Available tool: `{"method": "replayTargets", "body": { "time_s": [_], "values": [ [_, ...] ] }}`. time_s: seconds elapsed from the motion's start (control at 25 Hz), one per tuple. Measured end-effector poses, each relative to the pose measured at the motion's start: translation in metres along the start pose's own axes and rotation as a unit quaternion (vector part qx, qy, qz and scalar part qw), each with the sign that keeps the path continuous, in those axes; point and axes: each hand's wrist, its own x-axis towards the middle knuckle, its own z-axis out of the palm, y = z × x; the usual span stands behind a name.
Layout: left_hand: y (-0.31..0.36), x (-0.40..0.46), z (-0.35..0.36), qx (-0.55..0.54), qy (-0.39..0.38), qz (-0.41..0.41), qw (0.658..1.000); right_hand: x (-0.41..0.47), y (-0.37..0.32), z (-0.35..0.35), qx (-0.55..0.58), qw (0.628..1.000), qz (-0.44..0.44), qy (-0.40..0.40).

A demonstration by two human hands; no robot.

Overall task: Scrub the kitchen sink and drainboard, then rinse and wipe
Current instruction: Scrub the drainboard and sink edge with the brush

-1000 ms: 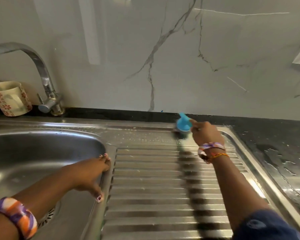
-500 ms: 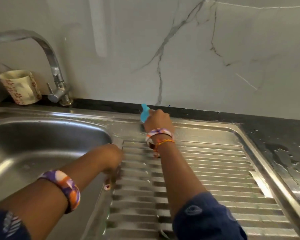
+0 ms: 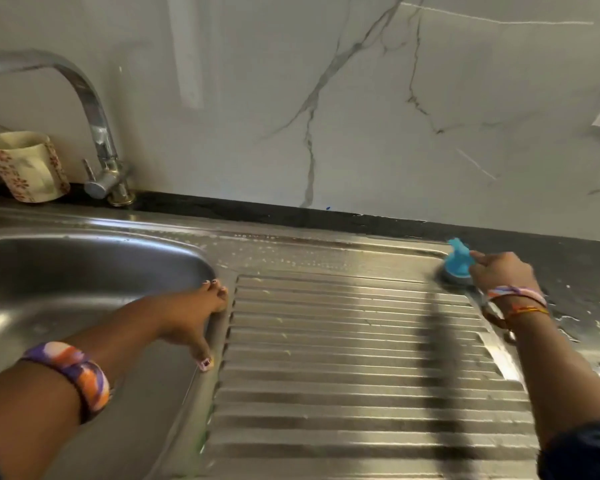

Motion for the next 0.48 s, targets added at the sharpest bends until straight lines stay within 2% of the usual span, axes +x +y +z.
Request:
{"method": "replayTargets", "body": {
  "time_s": [0.12,0.2,0.36,0.48],
  "values": [
    [0.004,0.001,-0.004,0.010,-0.011,-0.002,1.000,-0.013,0.003,-0.006,0.017,1.000,0.022,0.011],
    [0.005,0.002,-0.004,0.008,-0.019,-0.009,1.000,-0.043,-0.029,0.022,0.038,0.999,-0.034,-0.004],
    [0.006,0.001,-0.001,0.002,-0.005,-0.032,0.999,-0.129,-0.131,0.101,0.151,0.965,-0.171,-0.131],
    [0.006,-0.002,0.005,-0.006,0.030,-0.043,0.999,-0.156,-0.166,0.127,0.159,0.948,-0.218,-0.168]
  ]
}}
